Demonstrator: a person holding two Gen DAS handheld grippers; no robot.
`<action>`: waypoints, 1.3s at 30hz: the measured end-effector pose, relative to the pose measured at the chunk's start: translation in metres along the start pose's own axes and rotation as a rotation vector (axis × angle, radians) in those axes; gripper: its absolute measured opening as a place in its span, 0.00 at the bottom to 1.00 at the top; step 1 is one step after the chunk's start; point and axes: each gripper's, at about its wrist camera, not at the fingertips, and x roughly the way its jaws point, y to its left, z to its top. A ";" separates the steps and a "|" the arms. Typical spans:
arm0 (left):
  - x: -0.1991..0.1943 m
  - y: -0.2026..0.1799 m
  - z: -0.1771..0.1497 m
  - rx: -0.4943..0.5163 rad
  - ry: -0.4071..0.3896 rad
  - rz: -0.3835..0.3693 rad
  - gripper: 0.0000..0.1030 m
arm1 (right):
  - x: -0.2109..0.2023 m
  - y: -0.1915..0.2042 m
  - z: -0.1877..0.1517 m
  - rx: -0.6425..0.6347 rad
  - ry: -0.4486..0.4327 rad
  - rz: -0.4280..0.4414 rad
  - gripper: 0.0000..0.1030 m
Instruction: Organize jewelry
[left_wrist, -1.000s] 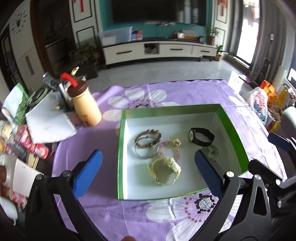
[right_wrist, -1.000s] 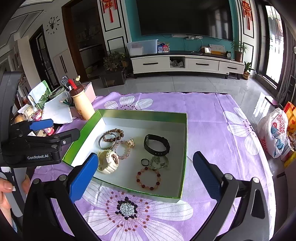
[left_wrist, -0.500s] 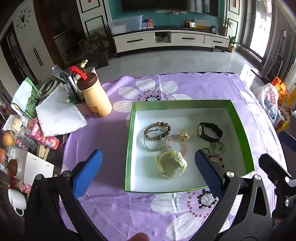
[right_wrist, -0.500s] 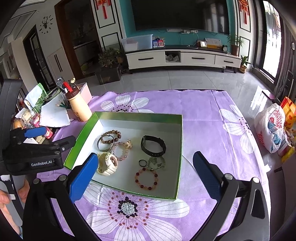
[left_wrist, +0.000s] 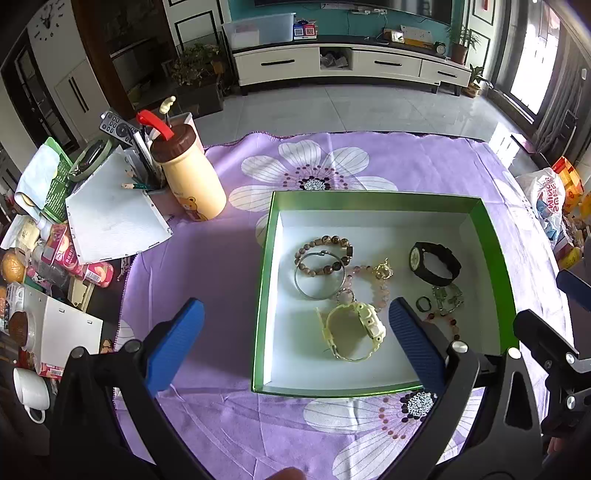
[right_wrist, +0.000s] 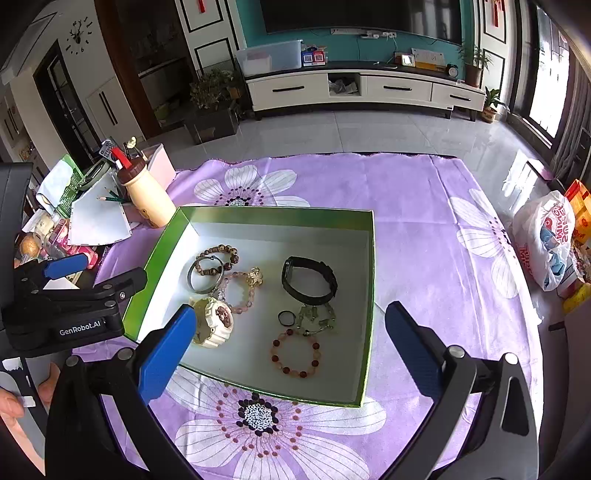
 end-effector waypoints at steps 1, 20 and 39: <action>0.001 0.000 0.000 -0.002 0.002 -0.003 0.98 | 0.001 0.000 0.000 0.002 0.002 0.002 0.99; 0.004 0.004 -0.001 -0.006 0.008 -0.013 0.98 | 0.007 -0.003 0.000 0.007 0.007 -0.014 0.99; 0.001 0.007 -0.001 -0.007 0.006 -0.009 0.98 | 0.005 0.000 0.001 -0.001 0.002 -0.025 0.99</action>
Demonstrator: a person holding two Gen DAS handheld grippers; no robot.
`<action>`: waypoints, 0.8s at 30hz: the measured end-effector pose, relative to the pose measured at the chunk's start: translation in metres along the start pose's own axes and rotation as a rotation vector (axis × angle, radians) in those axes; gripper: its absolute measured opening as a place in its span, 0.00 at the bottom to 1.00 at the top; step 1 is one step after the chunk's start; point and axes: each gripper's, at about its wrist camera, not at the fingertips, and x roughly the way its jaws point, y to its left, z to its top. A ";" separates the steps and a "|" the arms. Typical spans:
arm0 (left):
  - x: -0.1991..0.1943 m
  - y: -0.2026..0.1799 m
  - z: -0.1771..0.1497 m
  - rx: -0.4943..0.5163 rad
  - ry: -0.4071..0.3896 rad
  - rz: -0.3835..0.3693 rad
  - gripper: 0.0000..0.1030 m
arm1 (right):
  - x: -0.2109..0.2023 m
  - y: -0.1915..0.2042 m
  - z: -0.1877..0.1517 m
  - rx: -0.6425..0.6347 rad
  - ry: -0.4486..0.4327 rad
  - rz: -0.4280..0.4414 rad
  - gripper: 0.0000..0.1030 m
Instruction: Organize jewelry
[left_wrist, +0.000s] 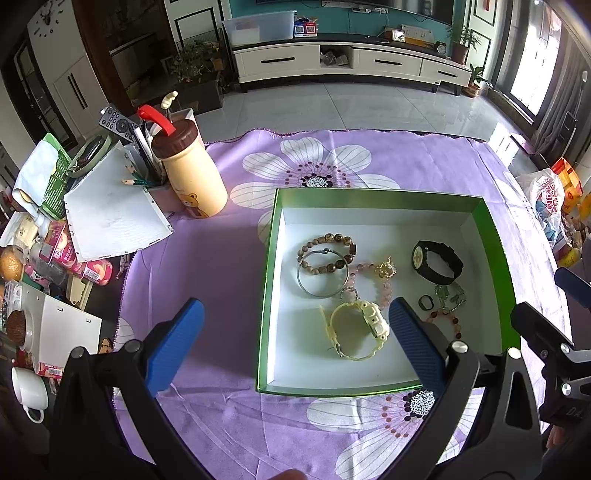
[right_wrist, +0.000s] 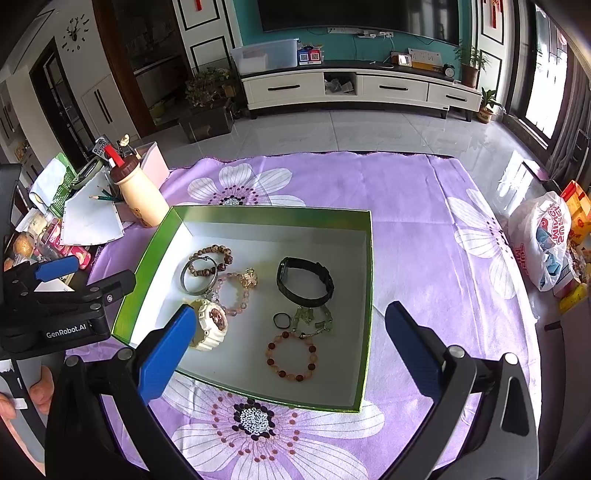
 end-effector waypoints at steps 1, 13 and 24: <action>0.000 0.000 0.000 -0.001 0.001 0.000 0.98 | 0.000 0.000 0.000 0.000 0.000 0.000 0.99; 0.000 0.000 0.001 0.000 0.002 0.000 0.98 | 0.000 -0.002 0.001 0.000 -0.002 -0.002 0.99; 0.000 0.000 0.002 -0.003 0.002 0.004 0.98 | 0.000 -0.002 0.001 0.000 -0.002 -0.003 0.99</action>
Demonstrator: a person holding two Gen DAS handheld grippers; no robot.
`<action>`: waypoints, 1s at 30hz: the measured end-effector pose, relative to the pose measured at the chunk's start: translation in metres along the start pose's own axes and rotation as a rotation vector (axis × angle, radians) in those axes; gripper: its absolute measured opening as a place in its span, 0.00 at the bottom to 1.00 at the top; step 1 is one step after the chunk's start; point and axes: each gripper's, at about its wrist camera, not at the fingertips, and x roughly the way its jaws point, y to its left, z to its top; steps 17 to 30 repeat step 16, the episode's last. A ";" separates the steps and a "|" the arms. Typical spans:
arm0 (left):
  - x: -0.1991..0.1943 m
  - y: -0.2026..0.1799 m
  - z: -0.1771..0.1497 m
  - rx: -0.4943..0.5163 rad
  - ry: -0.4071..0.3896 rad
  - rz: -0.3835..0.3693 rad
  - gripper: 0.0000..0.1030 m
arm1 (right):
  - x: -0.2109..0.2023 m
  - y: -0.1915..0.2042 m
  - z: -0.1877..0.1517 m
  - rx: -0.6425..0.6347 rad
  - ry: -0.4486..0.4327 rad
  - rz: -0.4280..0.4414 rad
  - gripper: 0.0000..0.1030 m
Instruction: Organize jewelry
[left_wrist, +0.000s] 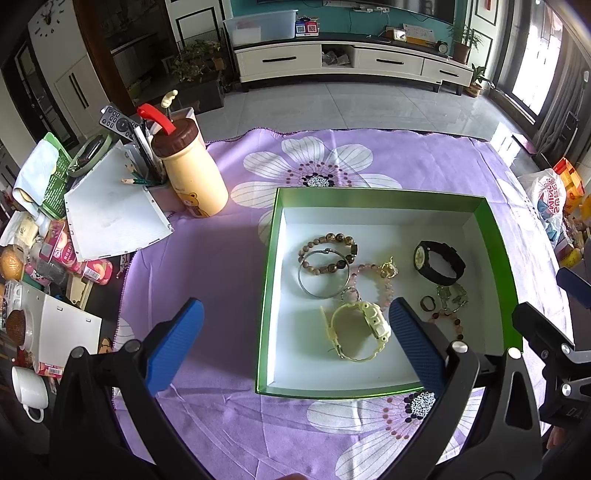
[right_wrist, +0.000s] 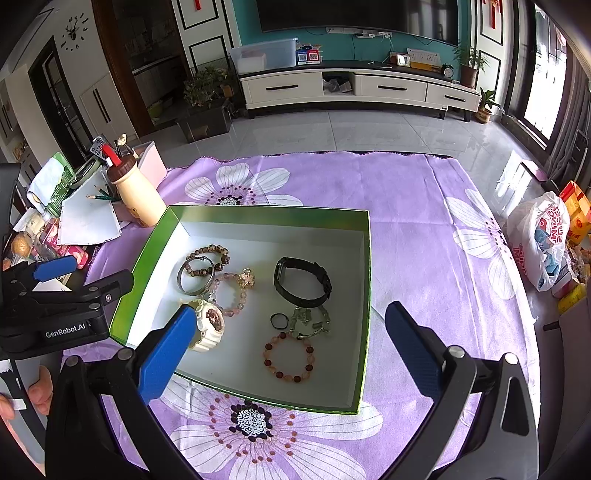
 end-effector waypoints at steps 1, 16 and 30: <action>0.001 -0.001 0.000 -0.001 0.001 0.000 0.98 | 0.000 0.000 0.000 0.000 0.000 0.000 0.99; 0.001 -0.003 0.000 -0.004 -0.006 -0.006 0.98 | 0.002 0.000 -0.001 -0.001 0.000 0.000 0.99; 0.001 -0.003 0.000 -0.004 -0.006 -0.006 0.98 | 0.002 0.000 -0.001 -0.001 0.000 0.000 0.99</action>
